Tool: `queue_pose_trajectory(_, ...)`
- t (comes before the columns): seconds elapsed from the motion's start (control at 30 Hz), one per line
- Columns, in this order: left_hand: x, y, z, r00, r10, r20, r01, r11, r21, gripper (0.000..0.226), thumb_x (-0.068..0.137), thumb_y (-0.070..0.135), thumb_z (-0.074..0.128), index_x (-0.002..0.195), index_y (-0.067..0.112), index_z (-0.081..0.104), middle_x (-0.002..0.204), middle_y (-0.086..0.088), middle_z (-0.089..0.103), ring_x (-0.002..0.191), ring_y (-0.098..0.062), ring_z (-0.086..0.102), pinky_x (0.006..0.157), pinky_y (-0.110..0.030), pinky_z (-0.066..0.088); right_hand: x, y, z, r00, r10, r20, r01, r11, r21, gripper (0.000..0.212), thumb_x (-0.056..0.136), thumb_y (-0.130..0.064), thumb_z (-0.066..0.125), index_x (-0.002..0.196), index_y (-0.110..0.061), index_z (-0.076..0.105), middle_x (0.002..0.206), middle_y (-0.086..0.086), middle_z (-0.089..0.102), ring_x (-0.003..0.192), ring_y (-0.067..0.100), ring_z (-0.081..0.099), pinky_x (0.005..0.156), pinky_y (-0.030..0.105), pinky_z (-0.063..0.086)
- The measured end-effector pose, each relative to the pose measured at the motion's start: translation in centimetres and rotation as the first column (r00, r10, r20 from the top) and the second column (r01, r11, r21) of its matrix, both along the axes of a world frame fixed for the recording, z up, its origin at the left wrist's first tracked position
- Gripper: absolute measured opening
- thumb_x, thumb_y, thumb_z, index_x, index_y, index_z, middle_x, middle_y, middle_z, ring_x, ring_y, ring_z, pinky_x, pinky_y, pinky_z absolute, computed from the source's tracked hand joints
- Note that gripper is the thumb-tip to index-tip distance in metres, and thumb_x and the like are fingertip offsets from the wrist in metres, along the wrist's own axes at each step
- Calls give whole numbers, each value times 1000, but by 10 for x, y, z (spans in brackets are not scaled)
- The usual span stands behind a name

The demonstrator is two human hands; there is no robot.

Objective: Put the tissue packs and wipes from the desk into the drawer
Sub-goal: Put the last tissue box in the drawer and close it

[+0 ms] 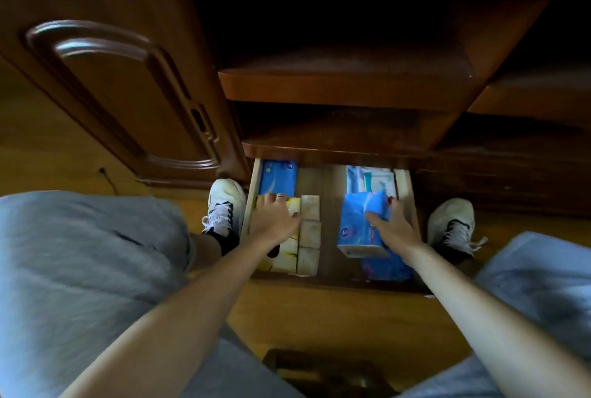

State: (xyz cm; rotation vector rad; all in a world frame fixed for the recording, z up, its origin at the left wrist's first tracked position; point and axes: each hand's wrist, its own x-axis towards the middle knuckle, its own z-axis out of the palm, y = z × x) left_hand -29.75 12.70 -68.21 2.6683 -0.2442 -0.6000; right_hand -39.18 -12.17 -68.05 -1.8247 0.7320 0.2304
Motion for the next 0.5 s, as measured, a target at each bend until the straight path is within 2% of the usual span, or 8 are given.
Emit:
queue_pose_trajectory(0.1,0,18,-28,996,10,-85,-3,996,87,60,90,51,50,143,20,47,143,-9,44,132,-33,39,106,-45,41,0,7,-27,988,112,-106,-102,990,102,62,98,-28,64,148,-17,28,139,9,57,115,24,65,95,48,56)
queue_pose_trajectory(0.2,-4,23,-43,997,-65,-31,68,990,124,59,90,53,49,140,23,51,141,-8,48,129,-32,42,105,-45,40,7,24,-41,951,220,-217,-213,976,55,78,100,-29,60,158,-9,11,151,9,44,134,27,50,111,46,42)
queue_pose_trajectory(0.27,-6,24,-47,997,-78,-21,80,989,126,58,90,53,48,141,26,50,143,-6,46,130,-30,42,105,-45,40,9,34,-52,920,224,-322,-235,972,4,81,102,-29,54,159,-2,4,148,13,44,132,27,48,106,38,41)
queue_pose_trajectory(0.33,-7,24,-49,997,-69,-43,74,990,121,58,91,52,50,142,26,48,146,-5,43,133,-29,40,106,-45,40,9,40,-64,889,201,-412,-233,972,-27,56,102,-23,50,148,3,31,125,9,58,106,19,56,88,32,41)
queue_pose_trajectory(0.37,-7,24,-49,996,-70,-50,75,990,119,58,92,51,50,143,25,48,147,-5,41,134,-29,38,107,-45,39,9,40,-68,877,195,-440,-246,967,-61,33,102,-18,49,128,2,49,109,7,62,91,16,56,79,31,41)
queue_pose_trajectory(0.4,-7,23,-50,996,-72,-54,78,991,109,57,92,49,51,144,24,47,147,-6,40,135,-29,37,107,-44,39,8,39,-73,868,202,-453,-279,954,-111,19,101,-13,46,111,0,57,101,9,62,85,17,56,74,31,40)
queue_pose_trajectory(0.43,-7,21,-50,996,-72,-59,77,993,86,57,93,46,51,144,22,47,147,-6,39,136,-29,35,106,-43,39,7,38,-78,854,215,-474,-326,931,-165,19,101,-9,44,104,1,60,104,12,64,89,21,60,72,31,40)
queue_pose_trajectory(0.5,-9,15,-49,995,-79,-64,81,996,39,55,94,41,53,144,19,47,147,-6,39,138,-28,32,107,-43,40,8,36,-83,831,240,-502,-405,880,-249,24,101,-7,43,110,3,63,116,16,66,105,29,63,73,30,41)
